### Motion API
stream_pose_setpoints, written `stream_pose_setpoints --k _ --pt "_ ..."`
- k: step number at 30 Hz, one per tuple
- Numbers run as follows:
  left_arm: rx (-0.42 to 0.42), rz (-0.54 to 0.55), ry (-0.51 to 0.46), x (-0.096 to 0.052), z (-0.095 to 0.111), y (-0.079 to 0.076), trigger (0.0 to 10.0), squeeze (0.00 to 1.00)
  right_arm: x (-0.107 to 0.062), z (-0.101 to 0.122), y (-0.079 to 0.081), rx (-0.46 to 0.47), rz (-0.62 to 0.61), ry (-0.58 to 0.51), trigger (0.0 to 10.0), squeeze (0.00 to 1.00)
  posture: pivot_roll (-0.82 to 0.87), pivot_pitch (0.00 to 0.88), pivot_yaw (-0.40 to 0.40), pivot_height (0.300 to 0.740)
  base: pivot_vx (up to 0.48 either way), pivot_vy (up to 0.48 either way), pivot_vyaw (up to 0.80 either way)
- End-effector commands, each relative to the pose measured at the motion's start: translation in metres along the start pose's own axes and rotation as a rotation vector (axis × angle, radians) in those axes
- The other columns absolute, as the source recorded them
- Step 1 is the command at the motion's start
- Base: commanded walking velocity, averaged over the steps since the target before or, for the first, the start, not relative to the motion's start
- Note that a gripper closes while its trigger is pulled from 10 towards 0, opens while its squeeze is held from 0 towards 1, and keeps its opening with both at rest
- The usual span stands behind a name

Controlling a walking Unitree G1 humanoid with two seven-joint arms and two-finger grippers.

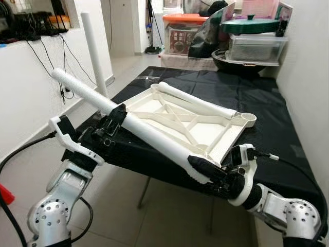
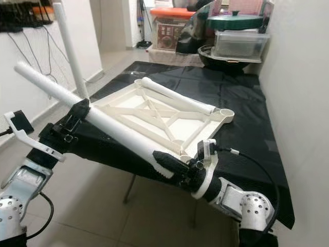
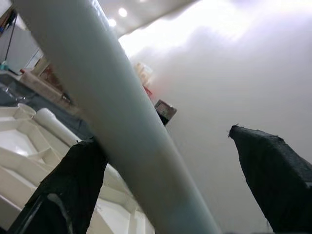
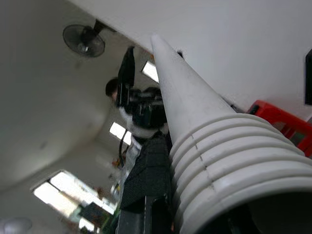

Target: Building children table

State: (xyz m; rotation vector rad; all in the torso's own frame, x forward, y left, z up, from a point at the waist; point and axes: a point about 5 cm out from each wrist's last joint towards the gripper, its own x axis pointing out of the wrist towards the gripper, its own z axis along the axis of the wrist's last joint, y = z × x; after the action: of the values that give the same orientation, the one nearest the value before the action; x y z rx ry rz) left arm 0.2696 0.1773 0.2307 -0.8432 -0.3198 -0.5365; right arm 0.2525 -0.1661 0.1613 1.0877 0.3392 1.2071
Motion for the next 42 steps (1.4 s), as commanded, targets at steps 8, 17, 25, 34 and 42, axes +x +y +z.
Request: stream_pose_setpoints --k 8,17,25,34,42 --pt "0.024 0.001 -0.008 -0.003 0.01 0.003 10.0 0.0 0.001 -0.003 0.007 -0.019 0.048 0.032 0.0 0.0 0.08 0.018 -0.027 0.74 0.0 0.0 0.0" --pt "0.023 -0.005 -0.034 -0.003 0.02 0.004 8.5 0.0 -0.001 -0.005 0.004 -0.016 0.041 0.042 0.0 0.0 0.08 0.021 -0.029 0.74 0.0 0.0 0.0" --pt "-0.001 0.005 -0.063 -0.005 0.024 0.007 0.0 0.0 -0.001 -0.008 0.006 -0.017 0.061 0.048 0.0 0.0 0.08 0.026 -0.026 0.74 0.0 0.0 0.0" --pt "-0.013 0.003 -0.072 -0.006 0.025 0.008 0.0 0.0 -0.001 -0.009 0.008 -0.034 0.072 0.06 0.0 0.0 0.07 0.032 -0.029 0.74 0.0 0.0 0.0" --pt "-0.015 0.0 -0.076 -0.006 0.025 0.007 0.0 0.0 0.001 -0.006 0.005 -0.068 0.044 0.05 0.0 0.0 0.07 0.032 -0.03 0.74 0.0 0.0 0.0"
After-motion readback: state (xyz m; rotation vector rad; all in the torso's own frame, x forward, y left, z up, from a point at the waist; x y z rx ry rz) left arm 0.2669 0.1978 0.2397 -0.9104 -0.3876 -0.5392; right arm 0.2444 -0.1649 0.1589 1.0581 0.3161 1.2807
